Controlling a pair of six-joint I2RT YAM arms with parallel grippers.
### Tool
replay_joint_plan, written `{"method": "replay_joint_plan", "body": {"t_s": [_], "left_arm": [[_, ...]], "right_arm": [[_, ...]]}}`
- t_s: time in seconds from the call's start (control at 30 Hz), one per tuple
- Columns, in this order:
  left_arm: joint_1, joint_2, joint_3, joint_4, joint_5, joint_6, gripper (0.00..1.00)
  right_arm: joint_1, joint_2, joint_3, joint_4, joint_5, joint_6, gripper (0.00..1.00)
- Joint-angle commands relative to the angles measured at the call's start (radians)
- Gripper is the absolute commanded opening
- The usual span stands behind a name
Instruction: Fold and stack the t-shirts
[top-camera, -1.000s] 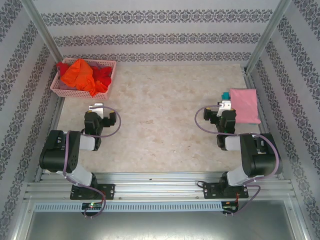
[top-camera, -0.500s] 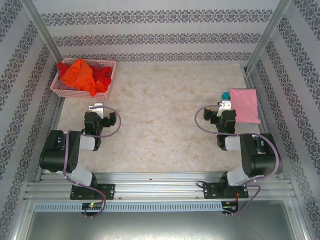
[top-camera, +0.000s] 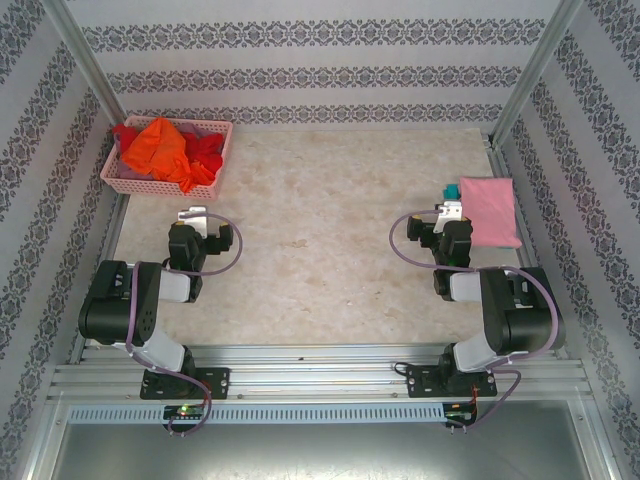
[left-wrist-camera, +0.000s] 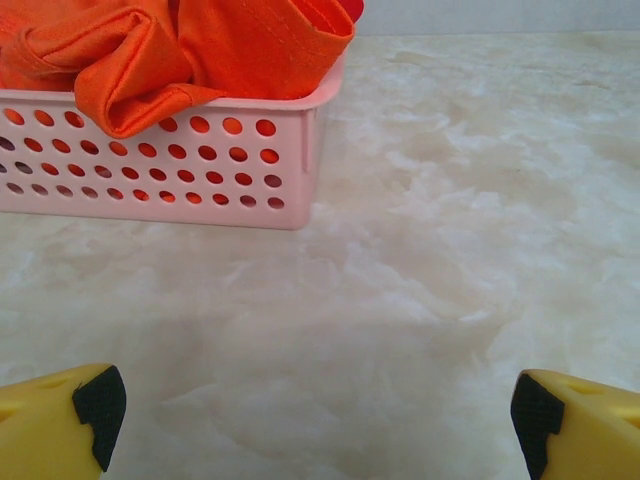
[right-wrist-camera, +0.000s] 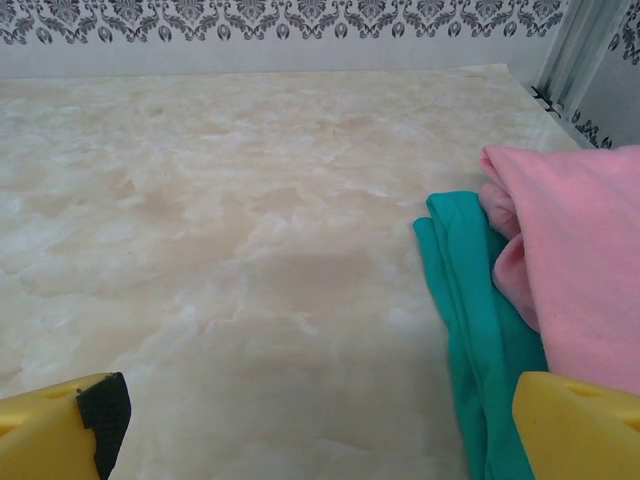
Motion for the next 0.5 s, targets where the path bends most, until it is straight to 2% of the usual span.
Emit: {"method": "replay_joint_plan", "body": {"t_s": [0.0, 0.07, 0.27, 0.37, 0.47], "left_arm": [[-0.009, -0.043, -0.064, 0.117, -0.013, 0.008, 1.0], [-0.009, -0.106, -0.086, 0.099, -0.025, 0.004, 1.0], [-0.015, -0.364, -0.044, -0.18, -0.096, -0.018, 1.0], [-0.017, -0.475, 0.038, -0.365, -0.162, -0.069, 1.0], [-0.015, -0.506, 0.157, -0.551, -0.267, -0.165, 1.0]], "right_arm": [[0.006, -0.091, -0.018, -0.021, -0.013, -0.009, 0.98], [0.007, -0.153, -0.019, -0.073, -0.012, -0.007, 0.98], [0.06, -0.348, 0.004, -0.308, 0.012, -0.04, 0.98], [0.125, -0.428, 0.044, -0.426, 0.023, -0.072, 0.98], [0.212, -0.476, 0.105, -0.525, 0.038, -0.11, 0.98]]}}
